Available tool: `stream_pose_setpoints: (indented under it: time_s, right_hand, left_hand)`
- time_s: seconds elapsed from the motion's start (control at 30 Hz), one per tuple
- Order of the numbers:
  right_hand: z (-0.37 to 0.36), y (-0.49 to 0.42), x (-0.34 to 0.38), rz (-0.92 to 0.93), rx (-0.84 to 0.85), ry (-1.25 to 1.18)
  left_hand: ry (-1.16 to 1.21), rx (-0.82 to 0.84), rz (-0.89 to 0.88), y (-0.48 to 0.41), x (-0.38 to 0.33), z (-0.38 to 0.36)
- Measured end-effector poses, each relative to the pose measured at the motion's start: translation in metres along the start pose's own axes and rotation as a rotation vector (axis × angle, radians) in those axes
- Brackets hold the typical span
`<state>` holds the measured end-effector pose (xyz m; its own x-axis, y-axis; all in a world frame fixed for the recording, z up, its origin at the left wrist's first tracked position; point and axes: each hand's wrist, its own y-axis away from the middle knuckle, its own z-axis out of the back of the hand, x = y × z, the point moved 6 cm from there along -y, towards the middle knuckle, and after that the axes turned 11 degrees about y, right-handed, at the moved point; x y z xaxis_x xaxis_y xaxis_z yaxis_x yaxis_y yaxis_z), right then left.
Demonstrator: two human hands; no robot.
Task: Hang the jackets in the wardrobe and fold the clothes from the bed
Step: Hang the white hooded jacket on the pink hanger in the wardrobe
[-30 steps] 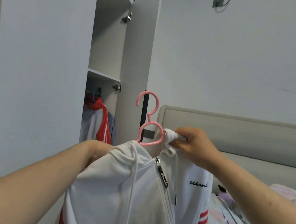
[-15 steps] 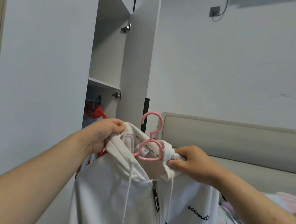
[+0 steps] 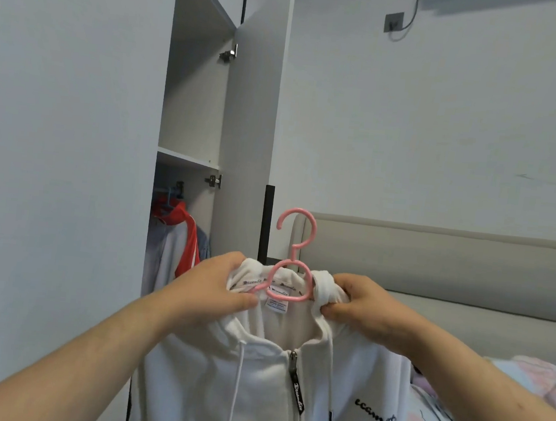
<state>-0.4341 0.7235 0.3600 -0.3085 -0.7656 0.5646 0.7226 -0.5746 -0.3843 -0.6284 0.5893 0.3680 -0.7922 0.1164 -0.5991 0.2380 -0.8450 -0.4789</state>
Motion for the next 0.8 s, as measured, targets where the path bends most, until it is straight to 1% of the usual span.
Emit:
stream_pose_setpoints:
  time_s: [0.07, 0.17, 0.2, 0.27, 0.3, 0.33, 0.43, 0.47, 0.57, 0.6, 0.67, 0.77, 0.8]
  right_hand:
    - [0.001, 0.0, -0.001, -0.01, 0.002, -0.087]
    - [0.001, 0.001, -0.008, -0.042, 0.104, -0.297]
    - [0.003, 0.002, -0.01, -0.036, 0.075, -0.343]
    - [0.013, 0.003, -0.016, -0.029, -0.045, -0.471]
    - [0.016, 0.004, -0.015, -0.022, -0.065, -0.503]
    - [0.019, 0.007, -0.013, 0.0, -0.063, -0.425]
    - [0.029, 0.011, -0.003, 0.048, -0.041, 0.238]
    - [0.029, 0.012, 0.0, 0.041, -0.006, 0.331]
    - [0.014, 0.012, -0.002, -0.019, 0.159, 0.3]
    - [0.01, 0.012, -0.004, -0.015, 0.157, 0.294]
    - [0.009, 0.01, -0.008, 0.029, 0.064, 0.199]
    - [0.017, 0.009, -0.015, 0.077, -0.098, 0.083]
    - [0.02, 0.01, -0.016, 0.088, -0.128, 0.061]
  left_hand:
    - [-0.018, -0.066, -0.055, 0.0, -0.002, 0.0]
    - [-0.048, -0.155, -0.114, 0.002, 0.0, 0.0]
    - [-0.058, -0.179, -0.131, 0.002, 0.001, 0.0]
    - [-0.065, -0.232, -0.165, 0.002, 0.002, 0.003]
    - [-0.064, -0.257, -0.18, 0.002, 0.001, 0.005]
    - [-0.062, -0.275, -0.195, 0.002, 0.0, 0.006]
    - [-0.059, -0.303, -0.263, 0.003, -0.005, 0.008]
    - [-0.057, -0.311, -0.285, 0.004, -0.007, 0.007]
    - [-0.077, -0.322, -0.333, 0.004, -0.011, 0.003]
    - [-0.085, -0.315, -0.335, 0.004, -0.011, 0.002]
    - [-0.012, -0.269, -0.299, 0.003, -0.009, 0.004]
    - [0.327, -0.196, -0.171, 0.001, -0.001, 0.019]
    - [0.357, -0.187, -0.111, 0.0, 0.006, 0.025]
